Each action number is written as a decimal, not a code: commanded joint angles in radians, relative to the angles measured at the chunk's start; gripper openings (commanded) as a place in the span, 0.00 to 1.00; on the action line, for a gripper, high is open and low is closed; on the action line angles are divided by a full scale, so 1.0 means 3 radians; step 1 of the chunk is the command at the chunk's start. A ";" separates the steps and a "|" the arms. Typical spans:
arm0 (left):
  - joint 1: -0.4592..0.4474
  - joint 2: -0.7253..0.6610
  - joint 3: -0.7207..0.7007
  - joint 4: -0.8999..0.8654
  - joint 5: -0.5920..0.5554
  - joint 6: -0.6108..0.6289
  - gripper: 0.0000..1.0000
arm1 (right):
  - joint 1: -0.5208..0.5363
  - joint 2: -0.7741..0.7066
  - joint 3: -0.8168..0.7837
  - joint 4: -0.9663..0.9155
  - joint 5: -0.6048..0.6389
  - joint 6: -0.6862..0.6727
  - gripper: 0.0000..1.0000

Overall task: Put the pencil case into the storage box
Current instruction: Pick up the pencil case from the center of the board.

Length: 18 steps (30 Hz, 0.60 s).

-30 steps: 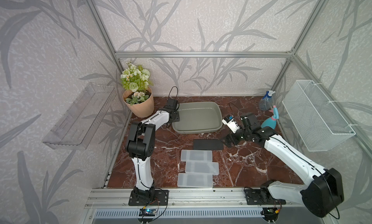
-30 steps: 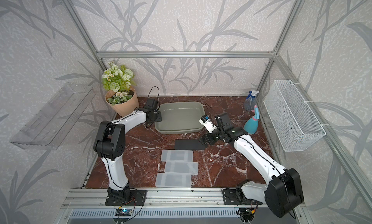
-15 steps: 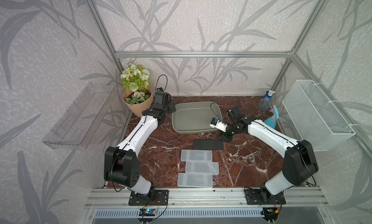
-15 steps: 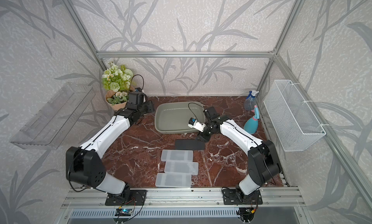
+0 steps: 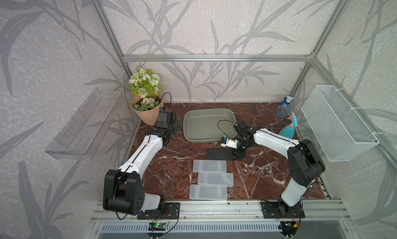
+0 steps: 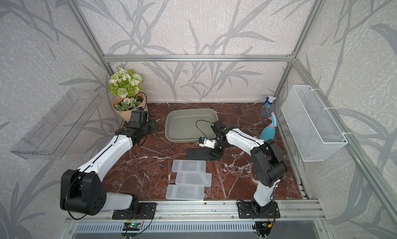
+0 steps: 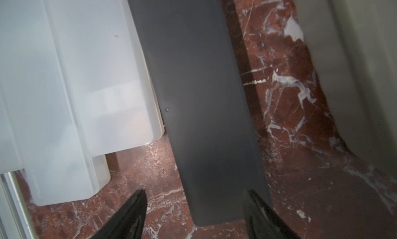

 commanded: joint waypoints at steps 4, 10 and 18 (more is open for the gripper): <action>-0.0004 -0.0237 -0.0195 0.0016 0.0010 -0.0022 0.63 | 0.0025 0.0192 0.0130 0.0078 0.0244 -0.0166 0.80; -0.0005 -0.0324 -0.0312 0.0021 0.0005 -0.0022 0.63 | 0.0080 0.0312 0.0161 0.0071 0.0294 -0.0184 0.86; -0.0002 -0.0317 -0.0305 0.0011 -0.0052 -0.0010 0.63 | 0.0168 0.0357 0.0069 0.0331 0.0501 -0.0192 0.97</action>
